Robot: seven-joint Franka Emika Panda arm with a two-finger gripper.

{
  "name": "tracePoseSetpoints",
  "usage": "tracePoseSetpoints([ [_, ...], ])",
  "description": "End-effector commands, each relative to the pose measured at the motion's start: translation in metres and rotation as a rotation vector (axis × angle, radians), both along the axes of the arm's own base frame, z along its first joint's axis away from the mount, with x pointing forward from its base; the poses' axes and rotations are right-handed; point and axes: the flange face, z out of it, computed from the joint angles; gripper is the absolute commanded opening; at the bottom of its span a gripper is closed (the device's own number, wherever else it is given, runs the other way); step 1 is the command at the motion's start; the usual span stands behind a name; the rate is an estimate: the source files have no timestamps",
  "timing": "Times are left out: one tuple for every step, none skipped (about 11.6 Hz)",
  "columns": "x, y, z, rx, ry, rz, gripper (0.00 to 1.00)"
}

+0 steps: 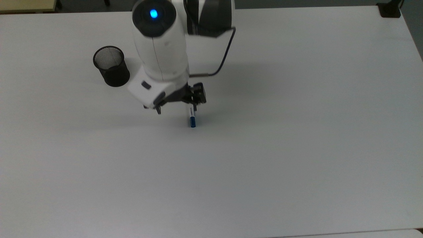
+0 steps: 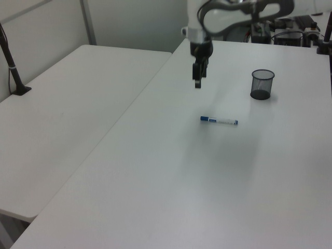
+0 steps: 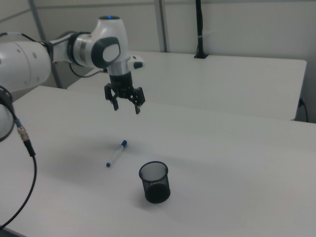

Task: Remove the marker
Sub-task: 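Carry the marker away from the cup and lower it toward the table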

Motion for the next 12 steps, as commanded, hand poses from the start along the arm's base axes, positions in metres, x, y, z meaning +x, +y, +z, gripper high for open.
tracePoseSetpoints([
  [-0.065, -0.018, 0.058, 0.004, -0.017, -0.059, 1.0],
  [-0.082, -0.023, 0.073, -0.015, -0.024, -0.09, 1.0],
  [-0.096, -0.028, 0.087, -0.024, -0.034, -0.113, 1.0],
  [-0.11, -0.034, 0.096, -0.041, -0.013, -0.122, 1.0],
  [-0.122, -0.039, 0.105, -0.05, 0.007, -0.125, 1.0],
  [-0.13, -0.042, 0.115, -0.047, -0.001, -0.123, 1.0],
  [-0.133, -0.048, 0.121, -0.045, -0.01, -0.135, 1.0],
  [-0.133, -0.05, 0.121, -0.043, -0.009, -0.148, 1.0],
  [-0.133, -0.053, 0.123, -0.041, -0.01, -0.156, 1.0],
  [-0.134, -0.054, 0.123, -0.04, 0.007, -0.158, 1.0],
  [-0.134, -0.055, 0.123, -0.04, 0.015, -0.16, 1.0],
  [-0.133, -0.056, 0.123, -0.041, 0.019, -0.161, 1.0],
])
